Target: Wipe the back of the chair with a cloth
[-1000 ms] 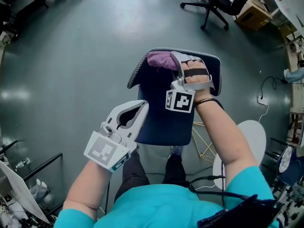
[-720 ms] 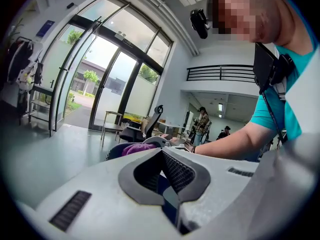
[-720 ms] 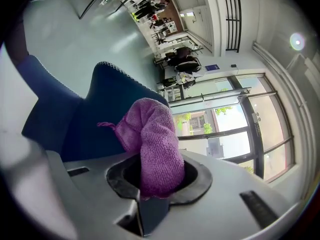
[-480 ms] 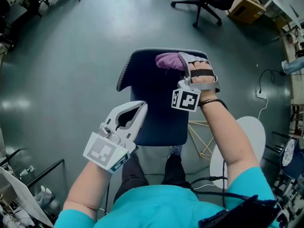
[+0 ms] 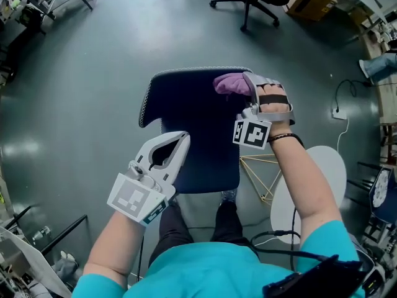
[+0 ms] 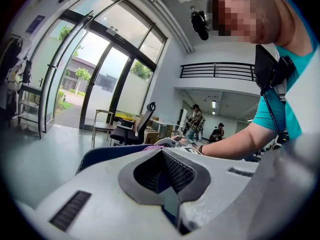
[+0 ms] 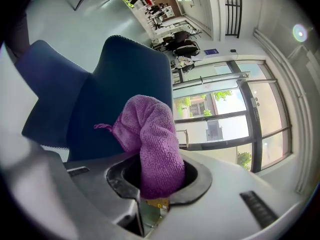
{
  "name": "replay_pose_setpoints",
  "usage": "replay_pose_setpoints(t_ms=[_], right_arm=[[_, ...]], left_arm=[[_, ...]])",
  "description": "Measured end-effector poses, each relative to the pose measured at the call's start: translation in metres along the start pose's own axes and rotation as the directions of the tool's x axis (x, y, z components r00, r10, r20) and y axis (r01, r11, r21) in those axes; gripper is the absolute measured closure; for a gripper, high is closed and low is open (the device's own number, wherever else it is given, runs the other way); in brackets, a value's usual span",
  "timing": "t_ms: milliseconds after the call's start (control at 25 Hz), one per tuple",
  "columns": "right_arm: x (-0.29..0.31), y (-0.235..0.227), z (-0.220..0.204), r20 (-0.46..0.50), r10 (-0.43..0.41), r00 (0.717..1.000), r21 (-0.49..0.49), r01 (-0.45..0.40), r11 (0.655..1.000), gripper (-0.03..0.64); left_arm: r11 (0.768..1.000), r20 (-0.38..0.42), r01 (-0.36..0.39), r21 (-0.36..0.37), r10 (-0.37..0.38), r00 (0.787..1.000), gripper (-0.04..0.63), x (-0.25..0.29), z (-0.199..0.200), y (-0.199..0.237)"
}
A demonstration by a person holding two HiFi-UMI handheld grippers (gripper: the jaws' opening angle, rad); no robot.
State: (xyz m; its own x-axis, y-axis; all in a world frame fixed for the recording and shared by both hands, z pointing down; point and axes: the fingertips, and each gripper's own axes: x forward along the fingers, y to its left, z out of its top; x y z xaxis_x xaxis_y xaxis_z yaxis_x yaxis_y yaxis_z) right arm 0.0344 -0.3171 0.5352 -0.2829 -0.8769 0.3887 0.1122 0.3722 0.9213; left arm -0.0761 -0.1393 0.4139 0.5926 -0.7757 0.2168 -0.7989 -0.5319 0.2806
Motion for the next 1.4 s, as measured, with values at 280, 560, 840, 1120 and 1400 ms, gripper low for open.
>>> replay_pose_setpoints(t_ms=[280,560,840,1120,1400], right_arm=[[-0.004,0.007,-0.065,-0.107,0.013,0.994,0.029,-0.01,1.0,0.528],[-0.017,0.002,-0.076,-0.097,0.005,0.995,0.046,-0.001,0.999,0.528],[-0.041,0.008,0.001,0.063,0.031,0.998,0.058,-0.035,0.998,0.528],[-0.041,0.05,0.124,0.243,0.118,0.963,0.021,-0.126,0.992,0.528],[-0.026,0.086,0.224,0.324,0.182,0.929,-0.033,-0.181,0.983,0.528]], left_arm=[[1.0,-0.003,-0.001,0.015,0.001,1.0,0.604,0.007,0.0,-0.004],[0.999,0.001,-0.03,0.027,0.03,1.0,0.604,0.006,-0.008,0.004],[0.995,-0.001,-0.095,0.028,0.095,0.995,0.604,-0.015,-0.017,0.031],[0.985,0.004,-0.17,0.024,0.169,0.986,0.604,-0.051,-0.029,0.066],[0.972,0.01,-0.235,0.013,0.235,0.972,0.604,-0.092,-0.041,0.105]])
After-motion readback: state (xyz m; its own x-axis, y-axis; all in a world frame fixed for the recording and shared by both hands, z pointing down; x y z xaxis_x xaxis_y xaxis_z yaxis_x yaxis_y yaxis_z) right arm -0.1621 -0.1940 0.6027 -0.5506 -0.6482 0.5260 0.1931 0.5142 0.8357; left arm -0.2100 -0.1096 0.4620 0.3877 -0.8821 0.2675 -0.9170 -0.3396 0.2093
